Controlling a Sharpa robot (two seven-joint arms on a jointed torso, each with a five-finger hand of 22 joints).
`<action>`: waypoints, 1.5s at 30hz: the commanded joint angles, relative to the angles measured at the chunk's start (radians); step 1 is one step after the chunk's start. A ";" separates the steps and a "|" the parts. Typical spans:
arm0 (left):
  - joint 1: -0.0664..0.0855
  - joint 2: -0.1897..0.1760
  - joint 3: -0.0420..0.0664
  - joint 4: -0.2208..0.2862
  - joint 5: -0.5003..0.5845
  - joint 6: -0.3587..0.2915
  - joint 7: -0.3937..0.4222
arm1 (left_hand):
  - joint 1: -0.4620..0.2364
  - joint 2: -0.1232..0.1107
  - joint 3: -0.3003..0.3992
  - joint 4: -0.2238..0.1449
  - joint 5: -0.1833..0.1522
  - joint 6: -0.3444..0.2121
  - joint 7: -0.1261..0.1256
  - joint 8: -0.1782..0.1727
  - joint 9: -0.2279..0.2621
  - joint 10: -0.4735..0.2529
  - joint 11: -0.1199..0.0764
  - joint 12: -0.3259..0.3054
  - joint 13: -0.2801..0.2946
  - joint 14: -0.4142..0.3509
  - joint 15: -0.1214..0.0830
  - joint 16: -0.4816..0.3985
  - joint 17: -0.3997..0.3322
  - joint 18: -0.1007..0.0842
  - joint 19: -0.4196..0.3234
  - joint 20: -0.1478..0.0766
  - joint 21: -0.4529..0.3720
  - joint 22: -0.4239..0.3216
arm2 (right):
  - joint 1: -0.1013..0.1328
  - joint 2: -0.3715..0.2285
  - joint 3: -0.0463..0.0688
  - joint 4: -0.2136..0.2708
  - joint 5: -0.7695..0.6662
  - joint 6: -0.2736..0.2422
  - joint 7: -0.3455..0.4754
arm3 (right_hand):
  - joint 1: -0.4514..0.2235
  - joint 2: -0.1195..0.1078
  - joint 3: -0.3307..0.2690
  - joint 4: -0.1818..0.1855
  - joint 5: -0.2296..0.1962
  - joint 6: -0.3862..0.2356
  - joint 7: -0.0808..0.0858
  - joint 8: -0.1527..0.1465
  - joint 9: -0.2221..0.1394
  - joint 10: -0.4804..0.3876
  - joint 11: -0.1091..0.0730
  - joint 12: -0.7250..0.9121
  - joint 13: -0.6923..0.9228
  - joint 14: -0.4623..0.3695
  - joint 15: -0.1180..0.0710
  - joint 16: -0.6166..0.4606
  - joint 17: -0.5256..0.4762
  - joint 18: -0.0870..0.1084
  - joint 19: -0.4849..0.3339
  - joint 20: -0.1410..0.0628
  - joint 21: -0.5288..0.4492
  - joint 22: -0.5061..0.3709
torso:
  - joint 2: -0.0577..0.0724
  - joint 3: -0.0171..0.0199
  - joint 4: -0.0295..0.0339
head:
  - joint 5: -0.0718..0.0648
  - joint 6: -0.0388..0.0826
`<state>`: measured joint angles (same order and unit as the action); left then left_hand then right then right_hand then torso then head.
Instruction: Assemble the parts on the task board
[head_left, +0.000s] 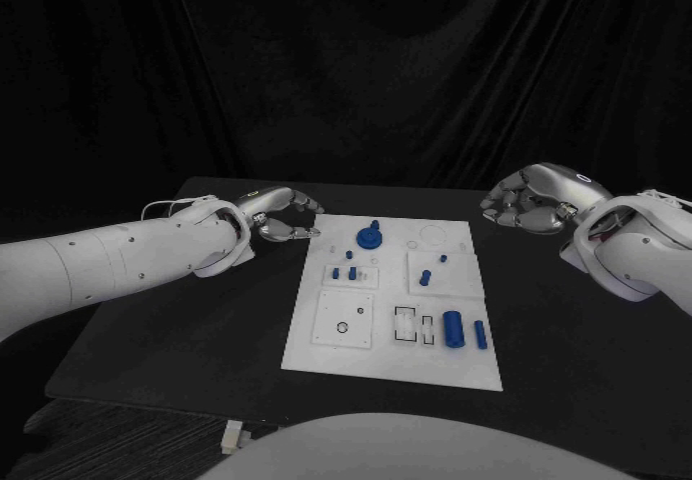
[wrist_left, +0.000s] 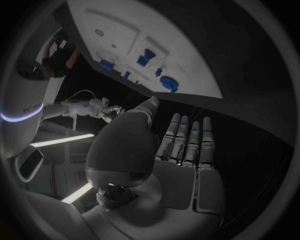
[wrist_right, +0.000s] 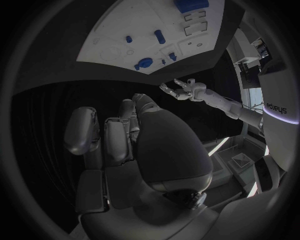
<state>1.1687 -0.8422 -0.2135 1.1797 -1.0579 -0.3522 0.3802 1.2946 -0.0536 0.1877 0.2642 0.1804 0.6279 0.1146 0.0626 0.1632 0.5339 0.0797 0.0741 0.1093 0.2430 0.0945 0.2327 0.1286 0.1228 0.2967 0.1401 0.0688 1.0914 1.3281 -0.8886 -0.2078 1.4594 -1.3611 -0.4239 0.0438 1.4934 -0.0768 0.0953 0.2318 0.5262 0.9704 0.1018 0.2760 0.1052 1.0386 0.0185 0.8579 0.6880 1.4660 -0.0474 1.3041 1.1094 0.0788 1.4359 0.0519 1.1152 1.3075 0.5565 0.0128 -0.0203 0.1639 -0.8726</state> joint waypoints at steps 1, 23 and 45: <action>0.002 -0.013 0.001 0.020 0.441 0.121 0.220 | -0.001 0.008 -0.048 0.021 0.011 -0.093 -0.016 -0.009 -0.031 -0.199 -0.020 -0.024 -0.047 -0.136 -0.005 -0.123 -0.073 -0.003 -0.119 0.011 -0.004 -0.107 | 0.017 0.018 0.000 -0.016 -0.142 0.080 0.014 | 0.019 -0.020 0.023 0.002 0.004 0.007 0.001 -0.004 0.002 -0.046 0.001 -0.119 -0.084 -0.004 -0.005 -0.023 -0.030 0.016 -0.013 0.002 -0.030 0.130 | 0.000 0.0000 0.0015 | -0.004 0.000; 0.000 -0.063 0.001 0.174 0.776 0.177 0.478 | 0.109 0.166 -0.367 0.027 0.206 -0.213 -0.058 -0.018 -0.111 -0.405 -0.062 0.045 -0.077 -0.243 -0.088 -0.233 -0.129 0.059 -0.221 0.026 -0.022 -0.592 | -0.019 0.166 0.000 -0.129 -0.406 0.340 -0.002 | 0.055 -0.113 0.086 0.003 -0.295 -0.142 -0.055 -0.159 -0.030 -0.293 0.050 -0.588 -0.524 -0.071 0.013 -0.094 -0.123 0.050 -0.078 0.020 -0.284 0.078 | 0.003 -0.0213 0.0169 | -0.038 0.000; -0.003 -0.071 0.000 0.202 0.779 0.249 0.489 | 0.110 0.214 -0.439 0.028 0.179 -0.522 -0.219 -0.047 -0.147 -0.457 -0.087 0.033 -0.085 -0.242 -0.029 -0.232 -0.128 0.056 -0.222 0.075 -0.025 -0.694 | -0.094 0.241 0.000 -0.253 -0.415 0.245 0.064 | 0.032 -0.085 0.100 0.000 -0.320 -0.075 0.023 -0.155 -0.030 -0.148 0.069 -0.566 -0.595 -0.018 0.021 -0.045 -0.068 0.028 -0.008 0.026 -0.156 0.121 | 0.001 -0.0279 0.0206 | -0.052 0.000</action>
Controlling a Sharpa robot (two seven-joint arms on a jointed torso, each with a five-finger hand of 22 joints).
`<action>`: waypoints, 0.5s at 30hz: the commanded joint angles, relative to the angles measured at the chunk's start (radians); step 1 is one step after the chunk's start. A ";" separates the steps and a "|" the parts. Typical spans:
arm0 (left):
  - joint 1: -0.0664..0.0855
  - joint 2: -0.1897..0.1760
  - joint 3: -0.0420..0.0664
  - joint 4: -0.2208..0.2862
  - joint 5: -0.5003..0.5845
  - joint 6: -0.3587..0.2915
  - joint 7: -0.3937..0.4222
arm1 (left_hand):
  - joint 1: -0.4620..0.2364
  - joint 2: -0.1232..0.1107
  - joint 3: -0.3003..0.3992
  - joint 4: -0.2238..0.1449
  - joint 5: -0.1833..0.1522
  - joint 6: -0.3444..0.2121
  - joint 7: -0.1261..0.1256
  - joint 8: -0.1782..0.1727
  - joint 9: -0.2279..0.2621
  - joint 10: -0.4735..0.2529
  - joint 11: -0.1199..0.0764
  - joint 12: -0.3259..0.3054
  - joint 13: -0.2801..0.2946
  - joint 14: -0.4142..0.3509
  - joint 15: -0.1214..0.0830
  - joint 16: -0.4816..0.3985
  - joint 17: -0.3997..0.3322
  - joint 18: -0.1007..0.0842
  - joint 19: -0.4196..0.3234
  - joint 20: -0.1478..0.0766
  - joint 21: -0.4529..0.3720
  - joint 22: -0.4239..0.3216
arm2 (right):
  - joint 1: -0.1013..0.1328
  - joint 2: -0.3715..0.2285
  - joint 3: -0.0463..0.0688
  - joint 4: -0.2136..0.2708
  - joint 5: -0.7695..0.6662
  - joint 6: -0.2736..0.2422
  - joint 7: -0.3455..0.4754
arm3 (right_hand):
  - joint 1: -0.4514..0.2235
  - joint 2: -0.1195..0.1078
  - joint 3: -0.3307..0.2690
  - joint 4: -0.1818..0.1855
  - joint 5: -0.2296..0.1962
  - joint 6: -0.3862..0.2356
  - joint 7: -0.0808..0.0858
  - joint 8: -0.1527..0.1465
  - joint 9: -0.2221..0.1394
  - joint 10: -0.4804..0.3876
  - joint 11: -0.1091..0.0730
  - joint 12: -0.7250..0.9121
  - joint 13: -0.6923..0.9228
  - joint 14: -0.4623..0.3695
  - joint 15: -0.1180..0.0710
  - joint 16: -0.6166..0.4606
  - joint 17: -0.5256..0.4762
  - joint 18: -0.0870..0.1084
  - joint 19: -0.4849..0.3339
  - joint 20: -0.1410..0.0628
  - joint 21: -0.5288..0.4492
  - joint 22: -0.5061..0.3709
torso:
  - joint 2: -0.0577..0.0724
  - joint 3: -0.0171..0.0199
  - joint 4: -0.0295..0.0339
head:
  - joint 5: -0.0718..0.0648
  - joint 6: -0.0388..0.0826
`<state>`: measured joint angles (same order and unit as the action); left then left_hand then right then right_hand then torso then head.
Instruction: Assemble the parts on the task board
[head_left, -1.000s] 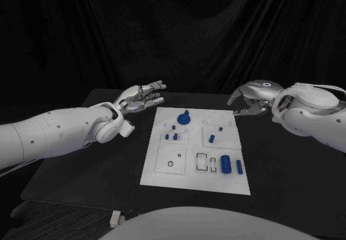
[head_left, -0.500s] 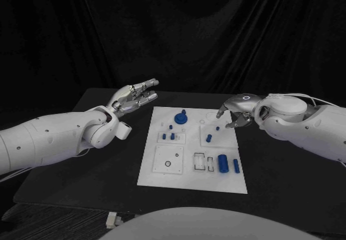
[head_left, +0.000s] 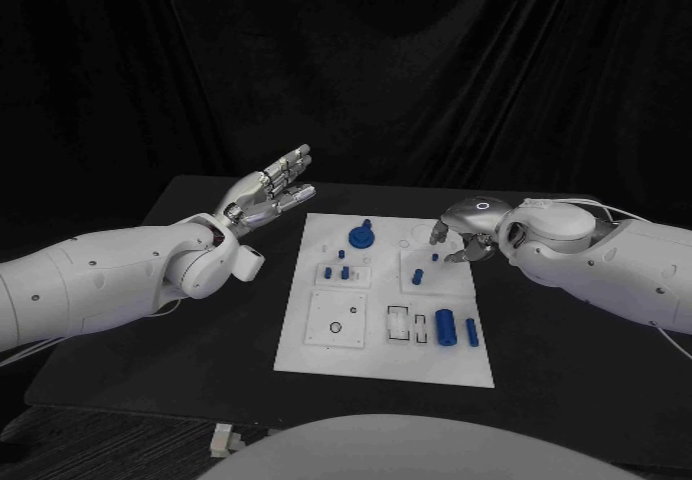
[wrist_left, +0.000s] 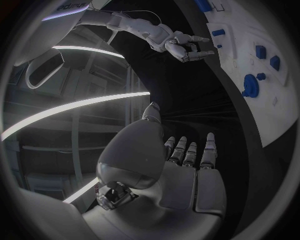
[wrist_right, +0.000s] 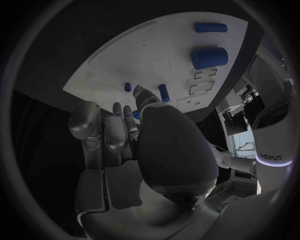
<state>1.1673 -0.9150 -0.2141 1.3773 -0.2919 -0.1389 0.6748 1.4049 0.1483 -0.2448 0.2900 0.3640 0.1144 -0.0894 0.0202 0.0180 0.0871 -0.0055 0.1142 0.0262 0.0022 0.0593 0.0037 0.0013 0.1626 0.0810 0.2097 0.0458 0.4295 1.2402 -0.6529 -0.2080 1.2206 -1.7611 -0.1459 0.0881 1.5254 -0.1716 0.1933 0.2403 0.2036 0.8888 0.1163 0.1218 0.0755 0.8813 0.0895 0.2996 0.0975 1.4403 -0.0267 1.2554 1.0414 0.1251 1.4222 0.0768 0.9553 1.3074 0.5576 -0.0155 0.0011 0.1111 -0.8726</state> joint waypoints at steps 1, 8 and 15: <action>-0.002 0.001 0.001 0.004 0.013 0.038 0.193 | -0.002 0.014 -0.009 0.003 -0.006 -0.012 -0.018 -0.005 -0.002 -0.015 -0.005 -0.011 -0.002 -0.002 0.004 -0.004 -0.001 0.016 -0.007 0.009 -0.003 -0.035 | -0.008 0.009 0.001 -0.019 -0.015 -0.037 0.020 | 0.000 0.012 0.005 -0.010 0.003 0.010 0.010 0.000 0.000 0.013 -0.003 -0.010 -0.007 0.008 0.000 0.005 0.001 -0.018 0.006 0.000 0.004 0.121 | 0.000 0.0004 -0.0011 | 0.001 0.000; -0.004 0.001 0.001 0.002 0.013 0.053 0.178 | -0.008 0.019 -0.019 0.002 -0.010 -0.018 -0.045 -0.005 -0.002 -0.032 -0.017 -0.031 -0.006 -0.002 0.005 -0.004 -0.001 0.013 -0.019 0.053 -0.009 -0.103 | -0.019 0.026 0.001 -0.054 -0.015 -0.058 0.027 | 0.005 0.021 0.030 -0.027 0.049 0.029 0.010 0.001 0.000 0.040 -0.001 -0.028 -0.026 0.010 0.002 0.007 0.004 -0.018 0.008 0.002 0.007 0.122 | -0.001 -0.0007 -0.0003 | -0.001 0.000; -0.012 0.004 0.001 -0.005 0.013 0.075 0.162 | 0.006 0.026 -0.018 0.001 0.005 -0.001 0.018 -0.002 0.000 -0.035 -0.024 -0.032 -0.005 -0.002 0.011 -0.004 -0.001 0.017 -0.018 0.061 -0.008 -0.113 | -0.027 0.039 0.001 -0.081 -0.015 -0.057 0.034 | 0.000 0.026 0.048 -0.029 0.059 0.038 0.012 0.001 0.001 0.068 -0.003 -0.031 -0.030 0.011 0.002 0.009 0.006 -0.019 0.010 0.002 0.011 0.123 | -0.001 -0.0017 0.0004 | -0.002 0.000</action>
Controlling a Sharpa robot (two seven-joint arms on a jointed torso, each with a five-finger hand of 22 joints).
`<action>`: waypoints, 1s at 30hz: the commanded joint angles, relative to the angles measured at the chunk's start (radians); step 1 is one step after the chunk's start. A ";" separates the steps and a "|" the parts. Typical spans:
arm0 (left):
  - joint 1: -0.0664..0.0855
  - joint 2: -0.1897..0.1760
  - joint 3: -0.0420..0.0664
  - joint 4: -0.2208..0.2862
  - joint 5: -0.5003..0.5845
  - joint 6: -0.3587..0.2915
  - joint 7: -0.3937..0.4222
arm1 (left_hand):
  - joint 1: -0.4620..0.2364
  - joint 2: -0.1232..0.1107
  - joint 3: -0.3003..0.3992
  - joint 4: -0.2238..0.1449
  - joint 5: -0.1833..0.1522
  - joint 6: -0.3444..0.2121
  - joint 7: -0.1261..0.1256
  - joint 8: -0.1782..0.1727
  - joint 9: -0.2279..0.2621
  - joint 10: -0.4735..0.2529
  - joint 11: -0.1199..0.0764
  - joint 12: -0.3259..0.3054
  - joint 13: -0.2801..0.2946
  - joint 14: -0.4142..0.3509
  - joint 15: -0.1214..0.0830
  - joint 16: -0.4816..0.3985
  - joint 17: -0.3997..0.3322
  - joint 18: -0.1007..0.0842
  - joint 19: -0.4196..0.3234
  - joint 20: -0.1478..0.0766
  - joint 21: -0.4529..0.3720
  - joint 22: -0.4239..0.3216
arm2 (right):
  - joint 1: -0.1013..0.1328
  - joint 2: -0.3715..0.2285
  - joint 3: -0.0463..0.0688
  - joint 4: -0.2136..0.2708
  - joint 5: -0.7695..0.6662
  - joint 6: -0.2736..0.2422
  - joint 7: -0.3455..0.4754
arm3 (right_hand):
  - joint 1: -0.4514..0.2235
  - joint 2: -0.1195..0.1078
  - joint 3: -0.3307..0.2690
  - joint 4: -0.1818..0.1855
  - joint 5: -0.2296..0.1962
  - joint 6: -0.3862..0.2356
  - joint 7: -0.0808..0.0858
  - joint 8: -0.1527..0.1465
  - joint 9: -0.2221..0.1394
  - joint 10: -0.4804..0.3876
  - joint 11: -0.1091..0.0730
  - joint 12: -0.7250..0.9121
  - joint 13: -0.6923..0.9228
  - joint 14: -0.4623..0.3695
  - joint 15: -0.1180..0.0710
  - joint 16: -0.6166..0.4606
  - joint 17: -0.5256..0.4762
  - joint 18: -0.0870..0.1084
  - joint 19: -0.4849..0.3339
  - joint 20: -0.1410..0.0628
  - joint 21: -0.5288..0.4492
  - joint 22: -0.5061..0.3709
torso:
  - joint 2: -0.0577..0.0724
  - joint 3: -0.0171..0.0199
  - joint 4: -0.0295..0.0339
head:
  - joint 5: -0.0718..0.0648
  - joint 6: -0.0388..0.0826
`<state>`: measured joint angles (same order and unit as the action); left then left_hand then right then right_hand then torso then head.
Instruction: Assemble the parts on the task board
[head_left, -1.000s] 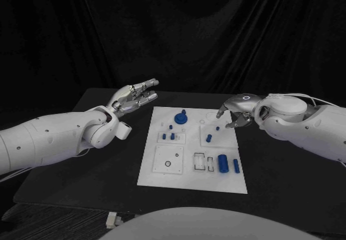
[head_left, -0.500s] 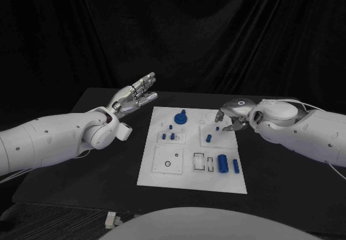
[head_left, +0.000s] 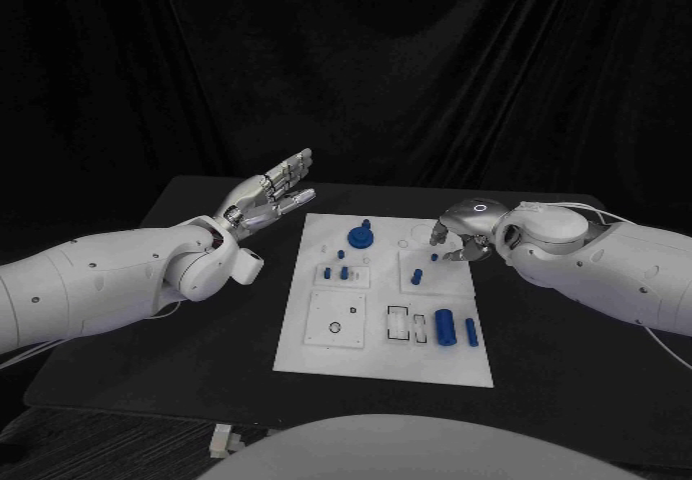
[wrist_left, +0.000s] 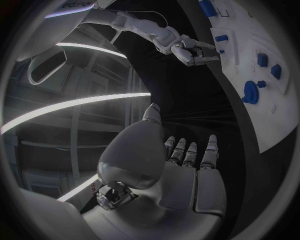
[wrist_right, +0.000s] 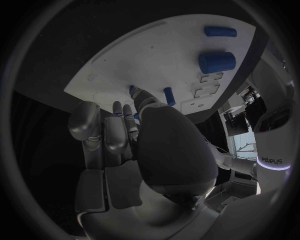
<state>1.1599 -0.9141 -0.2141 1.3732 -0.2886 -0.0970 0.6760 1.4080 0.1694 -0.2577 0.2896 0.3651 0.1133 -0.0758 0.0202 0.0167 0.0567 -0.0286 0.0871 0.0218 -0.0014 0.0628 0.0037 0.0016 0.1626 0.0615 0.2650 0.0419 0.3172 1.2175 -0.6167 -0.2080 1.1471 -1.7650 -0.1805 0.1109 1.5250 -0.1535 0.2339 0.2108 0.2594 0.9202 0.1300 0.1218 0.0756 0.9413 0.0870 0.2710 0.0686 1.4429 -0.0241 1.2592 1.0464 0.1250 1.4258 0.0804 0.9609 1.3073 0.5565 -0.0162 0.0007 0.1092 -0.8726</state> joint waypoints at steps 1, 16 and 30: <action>-0.005 0.003 0.001 -0.002 0.010 0.036 0.160 | 0.005 0.005 -0.004 0.001 0.007 0.000 0.006 -0.003 0.001 -0.004 0.001 -0.004 -0.001 0.001 0.008 -0.004 -0.002 0.017 0.001 0.006 -0.004 -0.001 | -0.006 0.006 0.001 -0.012 -0.011 -0.023 0.012 | -0.003 0.006 0.013 0.000 0.003 0.014 -0.001 0.003 0.001 0.022 -0.001 -0.004 -0.002 0.008 0.001 0.004 -0.001 -0.020 0.006 -0.001 0.007 0.124 | 0.000 -0.0010 0.0010 | 0.000 0.000; -0.012 0.005 0.001 -0.007 0.010 0.074 0.147 | 0.051 0.014 0.009 -0.003 0.051 0.042 0.063 0.004 0.007 0.002 0.017 0.007 0.001 0.001 0.025 -0.004 -0.002 0.017 0.004 0.010 -0.003 -0.014 | -0.028 0.033 0.001 -0.046 0.008 -0.025 0.014 | -0.021 0.004 0.027 0.004 -0.019 0.027 0.006 0.003 0.002 0.040 0.000 -0.020 -0.004 0.009 0.009 0.007 0.002 -0.021 0.007 0.004 0.010 0.124 | -0.001 -0.0017 0.0006 | 0.000 0.000; -0.014 0.008 0.001 -0.008 0.010 0.096 0.152 | 0.070 0.020 0.015 -0.005 0.062 0.068 0.077 0.007 0.009 0.011 0.024 0.017 0.002 0.007 0.032 -0.002 0.000 0.018 0.008 0.009 -0.001 -0.016 | -0.050 0.069 0.001 -0.090 0.034 -0.024 0.031 | -0.019 0.007 0.066 -0.009 0.013 0.058 0.009 0.010 0.006 0.070 0.001 -0.041 -0.004 0.007 0.019 0.000 -0.011 -0.022 0.008 0.012 0.014 0.125 | -0.001 -0.0022 0.0007 | 0.003 0.000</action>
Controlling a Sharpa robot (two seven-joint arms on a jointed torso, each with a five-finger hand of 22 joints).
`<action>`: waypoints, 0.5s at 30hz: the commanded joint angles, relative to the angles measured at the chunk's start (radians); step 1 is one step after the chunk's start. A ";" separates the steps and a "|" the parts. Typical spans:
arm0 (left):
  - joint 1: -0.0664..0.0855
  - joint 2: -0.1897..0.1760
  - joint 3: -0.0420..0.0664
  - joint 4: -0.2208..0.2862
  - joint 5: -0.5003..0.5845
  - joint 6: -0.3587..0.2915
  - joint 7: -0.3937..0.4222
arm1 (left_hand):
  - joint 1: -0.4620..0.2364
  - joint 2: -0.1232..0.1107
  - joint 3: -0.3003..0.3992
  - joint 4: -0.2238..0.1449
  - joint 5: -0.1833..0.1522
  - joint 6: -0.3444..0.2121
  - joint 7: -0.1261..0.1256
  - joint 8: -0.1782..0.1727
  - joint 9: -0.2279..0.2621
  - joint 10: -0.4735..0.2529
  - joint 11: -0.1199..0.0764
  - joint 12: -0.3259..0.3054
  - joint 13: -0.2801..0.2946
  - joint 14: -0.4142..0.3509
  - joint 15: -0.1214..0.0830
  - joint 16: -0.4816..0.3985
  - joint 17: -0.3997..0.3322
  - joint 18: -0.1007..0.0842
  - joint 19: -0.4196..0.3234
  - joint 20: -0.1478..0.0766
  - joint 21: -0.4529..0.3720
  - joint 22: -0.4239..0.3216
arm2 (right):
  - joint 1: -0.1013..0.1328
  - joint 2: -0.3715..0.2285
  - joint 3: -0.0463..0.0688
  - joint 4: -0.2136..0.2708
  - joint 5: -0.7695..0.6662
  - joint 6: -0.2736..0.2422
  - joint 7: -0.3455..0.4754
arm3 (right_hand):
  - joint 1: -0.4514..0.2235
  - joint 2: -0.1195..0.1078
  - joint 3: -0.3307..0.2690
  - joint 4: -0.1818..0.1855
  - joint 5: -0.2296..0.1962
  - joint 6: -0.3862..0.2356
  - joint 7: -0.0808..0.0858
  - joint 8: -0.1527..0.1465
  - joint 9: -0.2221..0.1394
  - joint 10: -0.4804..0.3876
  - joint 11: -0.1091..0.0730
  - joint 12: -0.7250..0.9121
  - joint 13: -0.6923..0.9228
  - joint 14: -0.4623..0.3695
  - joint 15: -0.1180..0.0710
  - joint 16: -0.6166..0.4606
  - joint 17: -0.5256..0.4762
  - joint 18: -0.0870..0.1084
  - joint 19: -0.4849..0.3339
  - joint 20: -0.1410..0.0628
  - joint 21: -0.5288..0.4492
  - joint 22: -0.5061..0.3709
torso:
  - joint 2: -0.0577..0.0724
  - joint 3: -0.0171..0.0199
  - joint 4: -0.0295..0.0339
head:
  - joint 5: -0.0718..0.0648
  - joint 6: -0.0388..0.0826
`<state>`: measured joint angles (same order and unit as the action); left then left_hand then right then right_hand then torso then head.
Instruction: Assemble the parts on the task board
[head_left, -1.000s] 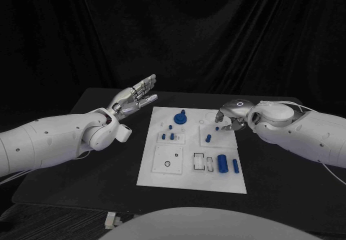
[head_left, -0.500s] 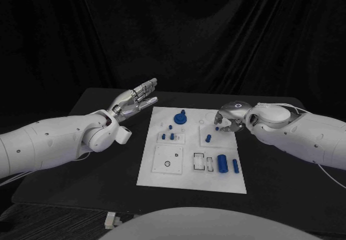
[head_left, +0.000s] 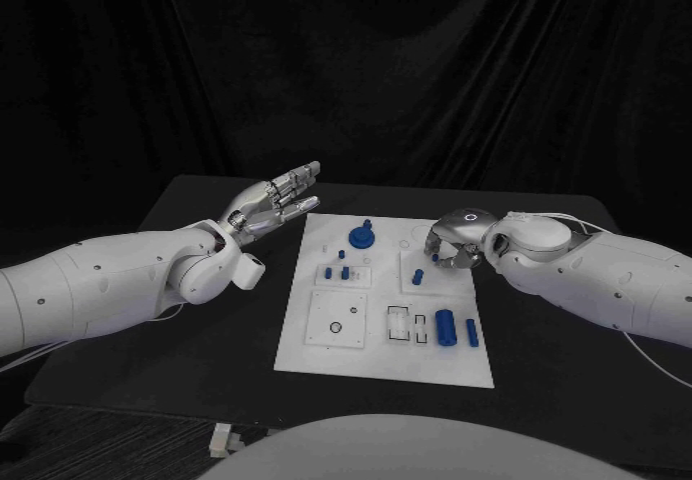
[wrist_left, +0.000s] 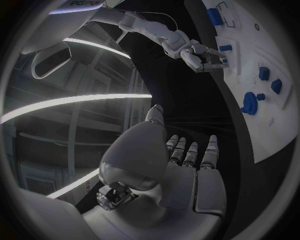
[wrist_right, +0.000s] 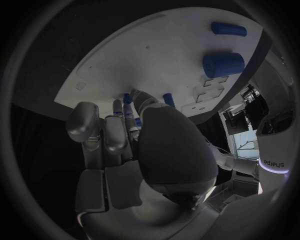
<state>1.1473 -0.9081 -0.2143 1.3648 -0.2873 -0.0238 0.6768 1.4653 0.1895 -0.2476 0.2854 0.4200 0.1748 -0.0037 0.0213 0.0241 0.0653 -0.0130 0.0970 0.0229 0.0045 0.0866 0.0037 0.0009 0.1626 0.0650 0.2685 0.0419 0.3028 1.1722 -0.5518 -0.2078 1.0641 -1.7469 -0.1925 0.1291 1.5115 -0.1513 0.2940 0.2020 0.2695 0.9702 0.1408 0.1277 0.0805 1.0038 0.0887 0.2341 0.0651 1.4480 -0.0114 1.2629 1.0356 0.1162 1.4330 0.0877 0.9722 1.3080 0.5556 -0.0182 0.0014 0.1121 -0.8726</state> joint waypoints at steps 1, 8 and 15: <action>-0.002 0.002 0.001 0.000 0.008 0.024 0.151 | 0.013 0.000 0.005 0.000 0.007 0.007 0.005 0.006 0.002 0.002 0.008 0.007 0.001 0.001 0.009 -0.002 0.001 0.018 0.004 0.005 -0.001 -0.001 | -0.007 0.007 0.001 -0.011 0.018 -0.013 0.014 | -0.006 0.005 0.008 0.000 0.003 0.010 -0.002 0.005 0.002 0.010 -0.001 -0.005 0.000 0.002 0.007 -0.004 0.001 -0.013 0.001 0.005 0.004 0.124 | 0.000 -0.0003 0.0000 | 0.000 0.000; -0.003 0.004 0.001 -0.001 0.008 0.029 0.146 | 0.032 0.004 0.014 -0.005 0.017 0.028 0.025 0.009 0.004 0.008 0.017 0.014 0.002 0.006 0.020 0.000 0.003 0.018 0.009 0.009 0.001 0.001 | -0.012 0.017 0.001 -0.026 0.025 -0.024 0.023 | 0.005 0.012 0.045 -0.019 0.011 0.059 -0.004 0.024 0.016 0.065 -0.004 -0.012 0.000 0.003 0.010 -0.003 0.000 -0.014 0.002 0.009 0.013 0.126 | 0.000 -0.0001 0.0005 | -0.002 0.000; -0.003 0.006 0.001 -0.003 0.008 0.028 0.138 | 0.055 0.004 0.025 -0.018 0.052 0.030 0.031 0.009 0.004 0.012 0.024 0.018 0.003 0.011 0.029 0.001 0.004 0.018 0.019 0.014 0.005 0.007 | -0.014 0.018 0.001 -0.032 0.026 -0.036 0.025 | 0.021 0.012 0.076 -0.045 0.025 0.079 -0.003 0.030 0.025 0.102 -0.008 -0.029 -0.001 0.003 0.006 -0.004 -0.002 -0.014 0.003 0.007 0.020 0.128 | 0.000 -0.0006 -0.0002 | -0.003 0.000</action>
<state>1.1454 -0.9046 -0.2142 1.3615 -0.2870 -0.0084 0.6772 1.5114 0.1955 -0.2254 0.2687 0.4684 0.2027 0.0241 0.0244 0.0272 0.0769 0.0057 0.1114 0.0248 0.0130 0.1095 0.0037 0.0037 0.1624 0.0776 0.2811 0.0419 0.3093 1.1629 -0.5337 -0.2061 1.0350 -1.7236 -0.2126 0.1482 1.5214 -0.1416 0.3633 0.1556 0.2896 1.0444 0.1382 0.1517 0.1039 1.1001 0.0806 0.2108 0.0626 1.4516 -0.0078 1.2629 1.0349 0.1164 1.4365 0.0912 0.9874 1.3078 0.5554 -0.0185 0.0014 0.1098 -0.8726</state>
